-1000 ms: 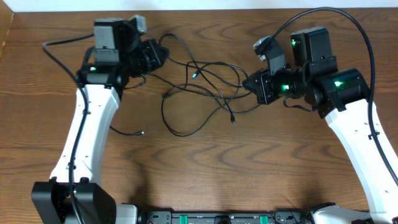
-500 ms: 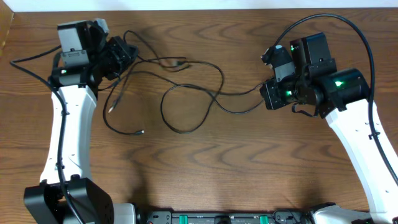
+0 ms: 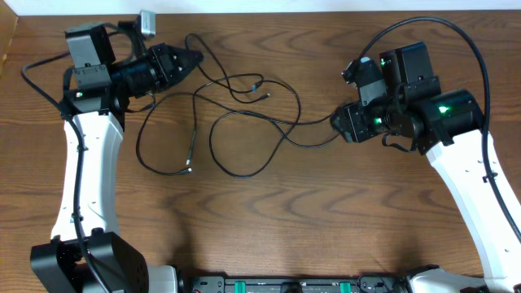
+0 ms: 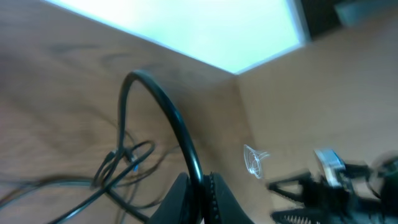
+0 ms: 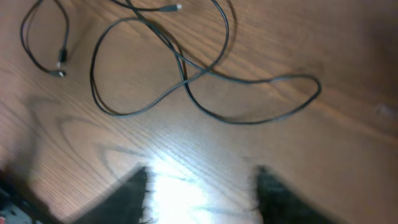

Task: Untangle cables

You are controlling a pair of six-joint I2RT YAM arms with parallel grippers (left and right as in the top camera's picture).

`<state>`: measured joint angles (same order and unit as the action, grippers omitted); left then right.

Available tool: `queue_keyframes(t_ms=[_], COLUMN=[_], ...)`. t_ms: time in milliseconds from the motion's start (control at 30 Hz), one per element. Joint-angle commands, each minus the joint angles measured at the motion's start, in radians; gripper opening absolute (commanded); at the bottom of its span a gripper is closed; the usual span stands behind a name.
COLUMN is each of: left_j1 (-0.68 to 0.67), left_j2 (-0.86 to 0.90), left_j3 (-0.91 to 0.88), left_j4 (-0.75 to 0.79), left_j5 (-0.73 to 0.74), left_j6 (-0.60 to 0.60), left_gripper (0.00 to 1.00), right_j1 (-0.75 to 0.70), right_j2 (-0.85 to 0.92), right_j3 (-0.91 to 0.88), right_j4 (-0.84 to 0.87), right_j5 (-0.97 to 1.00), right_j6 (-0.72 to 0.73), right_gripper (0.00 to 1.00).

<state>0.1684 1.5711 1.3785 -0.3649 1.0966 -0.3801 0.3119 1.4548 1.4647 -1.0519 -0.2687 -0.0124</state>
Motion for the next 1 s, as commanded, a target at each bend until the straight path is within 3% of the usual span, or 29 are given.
queue_keyframes(t_ms=[0, 233, 700, 967], left_j1=[0.002, 0.002, 0.0, -0.042], left_j2=[-0.037, -0.121, -0.275, -0.341], left_j3=[0.0, 0.0, 0.0, 0.0], left_j4=[0.061, 0.121, 0.128, 0.128], left_j5=[0.233, 0.327, 0.444, 0.445], left_j6=[0.129, 0.186, 0.183, 0.158], left_gripper=[0.08, 0.08, 0.08, 0.08], right_j1=[0.004, 0.004, 0.034, 0.061], right_j2=[-0.002, -0.002, 0.022, 0.13], right_j3=[0.002, -0.041, -0.306, -0.437], right_j4=[0.02, 0.159, 0.55, 0.808], right_j5=[-0.03, -0.177, -0.202, -0.192], right_j6=[-0.005, -0.119, -0.115, 0.02], right_gripper=[0.75, 0.85, 0.93, 0.94])
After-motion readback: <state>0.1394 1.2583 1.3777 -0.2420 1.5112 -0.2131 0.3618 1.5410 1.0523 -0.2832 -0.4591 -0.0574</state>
